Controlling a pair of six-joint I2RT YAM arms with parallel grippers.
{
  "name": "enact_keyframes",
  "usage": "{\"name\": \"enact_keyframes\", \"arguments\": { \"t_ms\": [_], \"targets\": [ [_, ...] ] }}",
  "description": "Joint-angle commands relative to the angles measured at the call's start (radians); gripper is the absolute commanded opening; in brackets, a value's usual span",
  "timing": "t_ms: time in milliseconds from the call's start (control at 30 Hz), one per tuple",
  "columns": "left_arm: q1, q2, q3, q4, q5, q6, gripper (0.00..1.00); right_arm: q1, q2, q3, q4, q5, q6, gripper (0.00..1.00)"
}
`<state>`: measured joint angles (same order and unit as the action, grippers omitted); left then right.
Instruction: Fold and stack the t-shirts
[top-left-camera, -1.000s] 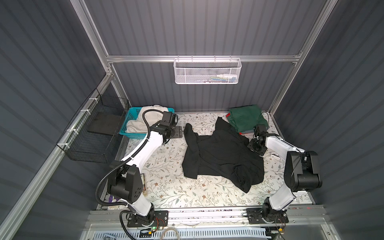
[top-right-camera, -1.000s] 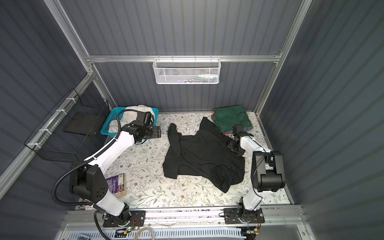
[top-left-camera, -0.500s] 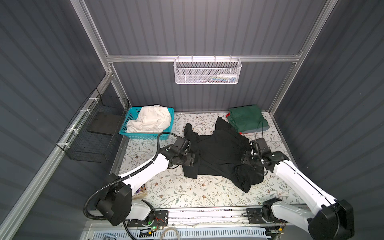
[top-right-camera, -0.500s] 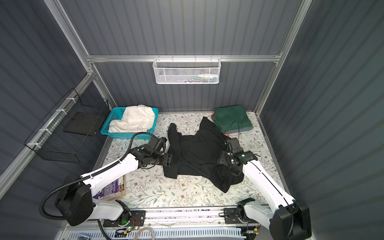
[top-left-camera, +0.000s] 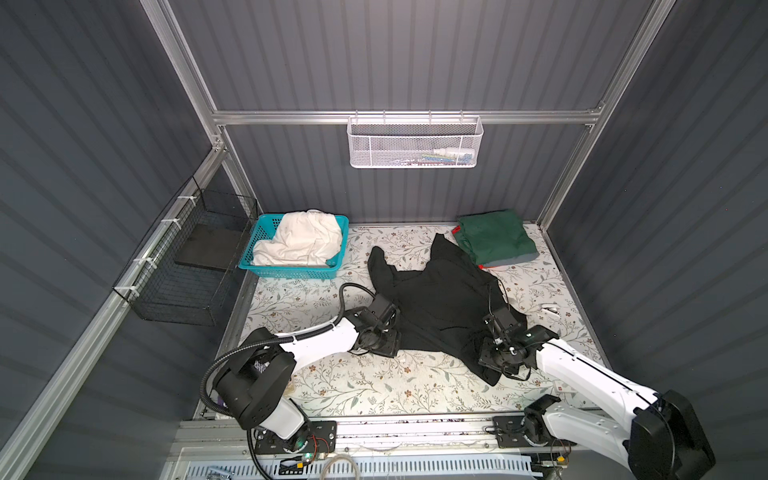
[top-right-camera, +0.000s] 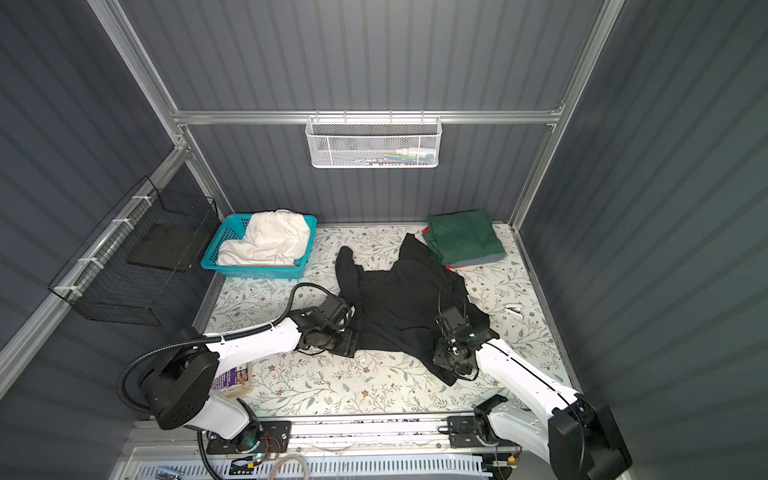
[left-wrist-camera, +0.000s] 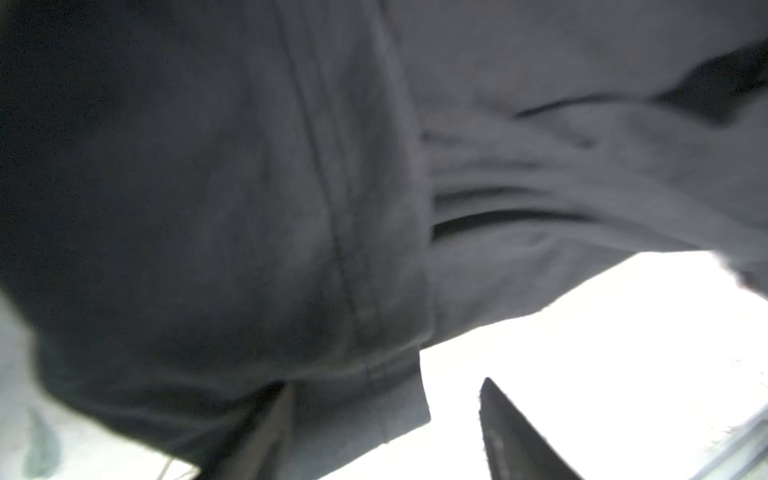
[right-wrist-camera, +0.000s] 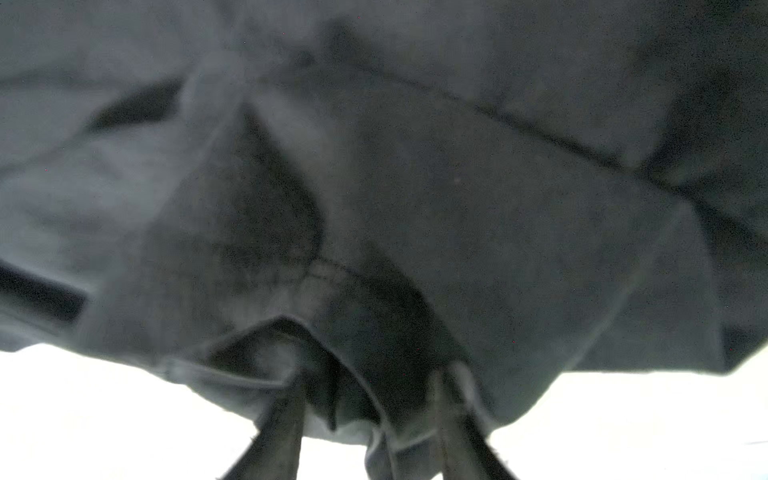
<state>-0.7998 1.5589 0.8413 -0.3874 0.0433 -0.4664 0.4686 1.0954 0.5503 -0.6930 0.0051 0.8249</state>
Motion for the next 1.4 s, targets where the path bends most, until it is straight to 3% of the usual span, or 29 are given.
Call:
{"name": "enact_keyframes", "arguments": {
  "t_ms": [0, 100, 167, 367, 433, 467, 533, 600, 700, 900, 1100, 1200, 1367],
  "targets": [
    [-0.008, 0.001, 0.0, -0.023, -0.047, -0.012, 0.47, 0.004, -0.005, 0.015, -0.009, 0.039, 0.019, 0.18],
    [-0.007, -0.029, 0.011, -0.062, -0.093, -0.021, 0.25, 0.004, -0.041, 0.028, -0.045, 0.069, 0.03, 0.06],
    [-0.007, -0.043, 0.019, -0.093, -0.125, -0.032, 0.04, 0.005, -0.061, 0.038, -0.071, 0.093, 0.039, 0.01],
    [-0.005, -0.094, 0.055, -0.197, -0.243, -0.058, 0.0, 0.005, -0.073, 0.104, -0.15, 0.126, 0.033, 0.0],
    [-0.005, -0.122, 0.055, -0.188, -0.236, -0.06, 0.0, 0.005, -0.075, 0.122, -0.161, 0.125, 0.032, 0.0],
    [-0.006, -0.132, 0.054, -0.168, -0.208, -0.048, 0.02, 0.004, -0.075, 0.128, -0.164, 0.125, 0.032, 0.0],
    [-0.006, -0.146, 0.048, -0.128, -0.172, -0.042, 0.31, 0.004, -0.078, 0.139, -0.177, 0.129, 0.042, 0.0],
    [-0.007, -0.149, 0.039, -0.089, -0.118, -0.024, 0.45, 0.005, -0.094, 0.142, -0.185, 0.126, 0.058, 0.0],
    [-0.015, -0.148, 0.021, -0.026, -0.037, 0.003, 0.57, 0.005, -0.149, 0.136, -0.198, 0.116, 0.097, 0.0],
    [-0.046, -0.1, 0.017, 0.002, -0.016, 0.022, 0.63, 0.004, -0.254, 0.108, -0.2, 0.113, 0.149, 0.0],
    [-0.103, 0.049, 0.052, -0.051, -0.13, 0.016, 0.63, 0.004, -0.256, 0.097, -0.165, 0.073, 0.164, 0.0],
    [-0.116, 0.113, 0.065, -0.078, -0.166, -0.003, 0.53, 0.004, -0.261, 0.101, -0.167, 0.08, 0.164, 0.0],
    [-0.114, 0.082, 0.061, -0.104, -0.236, -0.031, 0.0, 0.004, -0.272, 0.106, -0.194, 0.1, 0.157, 0.0]
  ]
}}
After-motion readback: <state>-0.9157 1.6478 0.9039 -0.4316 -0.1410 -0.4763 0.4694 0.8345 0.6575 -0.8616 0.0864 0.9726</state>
